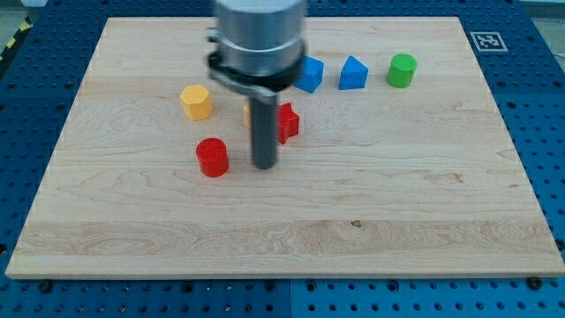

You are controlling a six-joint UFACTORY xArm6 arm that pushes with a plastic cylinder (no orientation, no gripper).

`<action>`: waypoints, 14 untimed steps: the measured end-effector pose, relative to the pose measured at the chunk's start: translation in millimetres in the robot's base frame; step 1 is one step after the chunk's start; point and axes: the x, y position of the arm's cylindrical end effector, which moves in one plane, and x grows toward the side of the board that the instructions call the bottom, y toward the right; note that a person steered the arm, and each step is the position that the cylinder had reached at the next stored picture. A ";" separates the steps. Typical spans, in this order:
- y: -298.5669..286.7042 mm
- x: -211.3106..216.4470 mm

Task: Slide red star closer to blue cube

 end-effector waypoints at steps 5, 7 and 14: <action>-35.7 -38.3; -8.4 -42.0; 66.7 -19.9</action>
